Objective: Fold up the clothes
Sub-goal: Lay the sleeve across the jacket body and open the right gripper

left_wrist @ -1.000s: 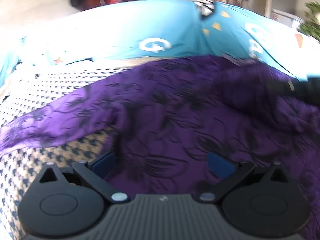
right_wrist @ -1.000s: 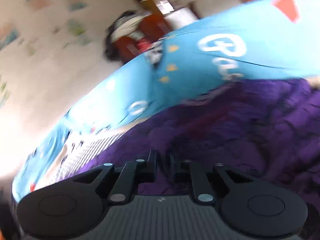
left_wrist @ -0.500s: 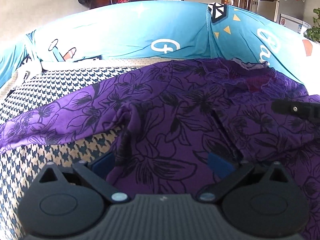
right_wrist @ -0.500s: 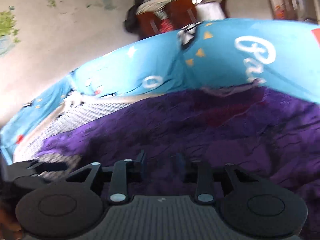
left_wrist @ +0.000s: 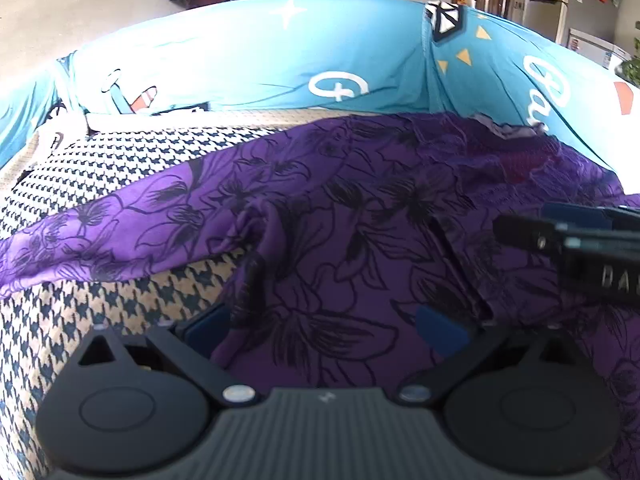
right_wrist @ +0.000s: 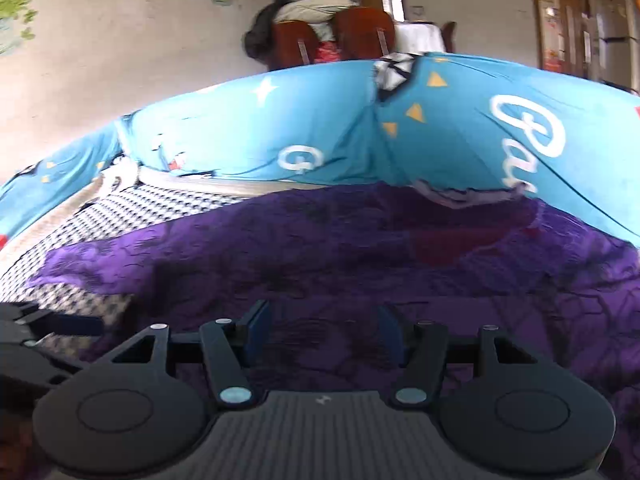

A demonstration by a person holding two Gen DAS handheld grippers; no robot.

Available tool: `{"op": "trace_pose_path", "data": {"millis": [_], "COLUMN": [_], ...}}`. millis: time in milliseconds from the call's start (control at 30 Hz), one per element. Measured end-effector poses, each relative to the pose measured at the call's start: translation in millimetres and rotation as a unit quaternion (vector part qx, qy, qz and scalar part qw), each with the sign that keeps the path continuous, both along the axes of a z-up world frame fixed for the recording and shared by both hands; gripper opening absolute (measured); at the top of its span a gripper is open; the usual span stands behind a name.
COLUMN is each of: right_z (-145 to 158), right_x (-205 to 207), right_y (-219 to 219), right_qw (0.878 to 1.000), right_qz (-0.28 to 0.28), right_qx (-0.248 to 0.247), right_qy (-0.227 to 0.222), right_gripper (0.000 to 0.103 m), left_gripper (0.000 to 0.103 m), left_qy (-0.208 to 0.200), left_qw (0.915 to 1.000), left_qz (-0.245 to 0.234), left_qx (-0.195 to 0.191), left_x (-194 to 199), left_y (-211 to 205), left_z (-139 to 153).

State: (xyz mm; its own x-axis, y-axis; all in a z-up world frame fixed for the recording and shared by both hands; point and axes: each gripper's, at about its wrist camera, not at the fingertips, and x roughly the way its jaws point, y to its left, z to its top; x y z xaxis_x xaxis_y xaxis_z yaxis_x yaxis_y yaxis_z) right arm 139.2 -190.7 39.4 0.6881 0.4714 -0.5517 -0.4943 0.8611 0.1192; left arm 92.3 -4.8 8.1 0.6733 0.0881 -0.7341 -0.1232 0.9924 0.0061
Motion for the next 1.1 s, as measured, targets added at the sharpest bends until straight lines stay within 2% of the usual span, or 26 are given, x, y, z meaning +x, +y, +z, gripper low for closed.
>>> {"op": "trace_pose_path", "data": {"millis": [100, 167, 300, 367, 467, 600, 733, 833, 900, 1000, 1067, 1100], "right_z": [-3, -8, -16, -21, -29, -32, -30, -20, -6, 20, 27, 28], "right_x": [-4, -2, 4, 7, 11, 9, 9, 13, 16, 14, 14, 14], "right_y": [16, 21, 28, 29, 28, 32, 35, 31, 26, 24, 28, 30], "right_qw": [1.0, 1.0, 0.999, 0.999, 0.999, 0.998, 0.999, 1.0, 0.999, 0.995, 0.993, 0.995], "right_qz": [0.02, 0.019, 0.023, 0.016, 0.01, 0.009, 0.004, -0.011, -0.016, 0.002, 0.022, 0.016], "right_qx": [-0.02, -0.016, -0.023, -0.033, -0.037, -0.052, -0.05, -0.013, 0.032, 0.09, 0.105, 0.093], "right_qy": [-0.012, -0.004, 0.011, 0.018, 0.032, 0.015, 0.004, -0.004, -0.012, -0.042, -0.043, -0.04], "right_gripper": [0.059, 0.059, 0.058, 0.056, 0.042, 0.022, 0.008, 0.007, 0.004, 0.004, 0.004, 0.004], "left_gripper": [0.103, 0.103, 0.103, 0.103, 0.103, 0.103, 0.103, 0.103, 0.103, 0.103, 0.103, 0.103], "left_qy": [0.001, 0.007, 0.011, 0.016, 0.025, 0.028, 0.028, 0.03, 0.029, 0.028, 0.03, 0.03], "left_qw": [0.9997, 0.9994, 0.9991, 0.9992, 0.9991, 0.9991, 0.9991, 0.999, 0.999, 0.9989, 0.9989, 0.9989], "left_qz": [0.016, 0.02, 0.023, 0.026, 0.029, 0.027, 0.028, 0.029, 0.03, 0.033, 0.033, 0.033], "left_qx": [0.017, 0.028, 0.035, 0.026, 0.018, 0.017, 0.014, 0.014, 0.015, 0.015, 0.015, 0.015], "left_x": [2, 3, 4, 5, 6, 6, 7, 7, 8, 8, 9, 9], "left_y": [3, 3, 8, 11, 13, 12, 13, 14, 14, 15, 15, 15], "left_z": [1, -2, -5, -6, -9, -10, -10, -11, -11, -11, -12, -12]}}
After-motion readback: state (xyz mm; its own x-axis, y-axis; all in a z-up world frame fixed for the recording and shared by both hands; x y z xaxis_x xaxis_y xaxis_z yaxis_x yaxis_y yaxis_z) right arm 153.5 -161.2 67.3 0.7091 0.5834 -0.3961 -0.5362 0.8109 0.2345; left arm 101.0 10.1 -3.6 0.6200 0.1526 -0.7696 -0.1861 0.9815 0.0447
